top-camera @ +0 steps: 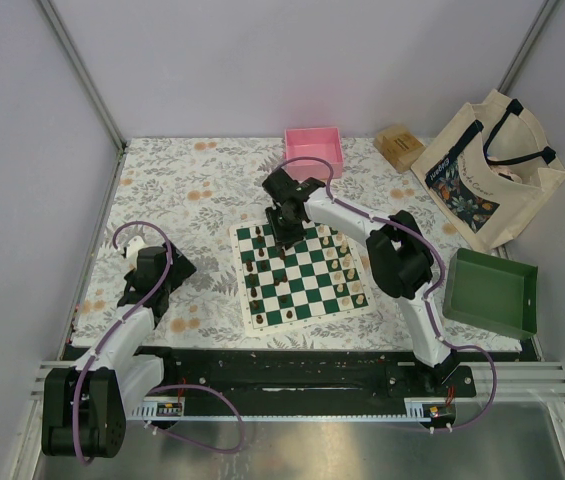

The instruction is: Set up the chess pieces on the board

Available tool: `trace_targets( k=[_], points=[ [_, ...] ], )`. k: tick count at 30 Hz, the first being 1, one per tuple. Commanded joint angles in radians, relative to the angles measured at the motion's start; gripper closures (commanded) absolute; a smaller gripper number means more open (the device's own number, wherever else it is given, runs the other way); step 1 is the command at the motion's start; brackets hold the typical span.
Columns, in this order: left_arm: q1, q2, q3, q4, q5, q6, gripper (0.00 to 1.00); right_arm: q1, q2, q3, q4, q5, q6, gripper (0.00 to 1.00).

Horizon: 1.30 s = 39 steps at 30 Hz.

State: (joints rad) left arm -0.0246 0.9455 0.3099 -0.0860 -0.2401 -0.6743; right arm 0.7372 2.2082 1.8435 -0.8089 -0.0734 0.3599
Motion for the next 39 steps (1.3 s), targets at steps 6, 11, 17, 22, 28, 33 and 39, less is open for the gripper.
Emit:
trace_targets(
  k=[6,11,17,22,28,33,39],
  points=[
    [0.000,-0.001,0.034,0.025,-0.005,0.002,0.01,0.008,0.018,0.037,-0.006,-0.031,0.002,0.59],
    [0.002,-0.001,0.034,0.026,-0.007,0.004,0.01,0.008,0.024,0.036,-0.004,-0.026,0.004,0.63],
    [0.002,-0.001,0.034,0.025,-0.005,0.004,0.01,0.007,0.019,0.037,-0.009,-0.020,0.001,0.69],
    [0.002,0.001,0.035,0.025,-0.005,0.004,0.01,0.011,-0.013,0.051,-0.019,-0.008,-0.018,0.80],
    [0.002,0.003,0.035,0.028,-0.005,0.004,0.01,0.047,-0.057,0.123,-0.059,0.018,-0.039,0.81],
    [0.002,0.003,0.035,0.026,-0.005,0.004,0.01,0.083,-0.016,0.252,-0.085,0.026,-0.050,0.81],
    [0.000,-0.004,0.031,0.026,-0.007,0.004,0.01,0.110,0.120,0.430,-0.150,0.012,-0.056,0.80]
  ],
)
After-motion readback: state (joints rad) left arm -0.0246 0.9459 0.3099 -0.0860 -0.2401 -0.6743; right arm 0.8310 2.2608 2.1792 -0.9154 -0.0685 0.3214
